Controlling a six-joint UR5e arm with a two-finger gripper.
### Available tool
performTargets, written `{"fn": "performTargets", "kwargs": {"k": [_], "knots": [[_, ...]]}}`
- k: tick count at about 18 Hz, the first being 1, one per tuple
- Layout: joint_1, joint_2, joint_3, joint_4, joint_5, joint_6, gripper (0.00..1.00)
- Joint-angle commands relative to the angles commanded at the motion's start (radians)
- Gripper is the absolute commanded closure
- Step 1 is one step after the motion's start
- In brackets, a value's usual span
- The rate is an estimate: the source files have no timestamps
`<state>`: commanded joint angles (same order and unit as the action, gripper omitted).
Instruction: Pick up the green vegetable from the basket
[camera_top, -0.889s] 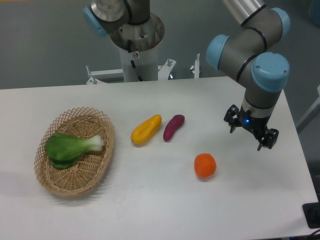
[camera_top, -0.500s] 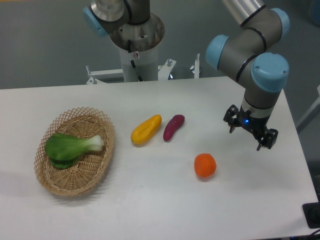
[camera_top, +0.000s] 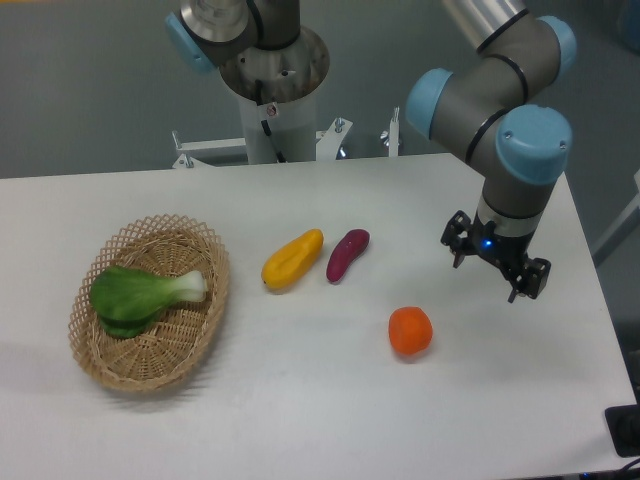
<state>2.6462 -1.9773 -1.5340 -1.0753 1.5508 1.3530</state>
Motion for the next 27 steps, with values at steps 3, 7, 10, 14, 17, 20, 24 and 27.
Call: {"fn": "performTargets", "kwargs": {"k": [3,7,10,14,17,20,24,27], "knots": [[-0.037,0.012,-0.002,-0.005,0.002,-0.057,0.0],[-0.095,0.012,-0.003,-0.006,-0.003,-0.159,0.0],[-0.132,0.014,-0.017,-0.002,-0.034,-0.256,0.0],[-0.21,0.028,-0.05,0.0,-0.044,-0.264,0.0],[-0.293,0.049,-0.116,0.003,-0.052,-0.262,0.0],[-0.357,0.064,-0.141,0.008,-0.064,-0.261,0.0],[-0.468,0.074,-0.166,0.014,-0.066,-0.264,0.0],[-0.544,0.087,-0.215,0.024,-0.066,-0.281,0.0]]}}
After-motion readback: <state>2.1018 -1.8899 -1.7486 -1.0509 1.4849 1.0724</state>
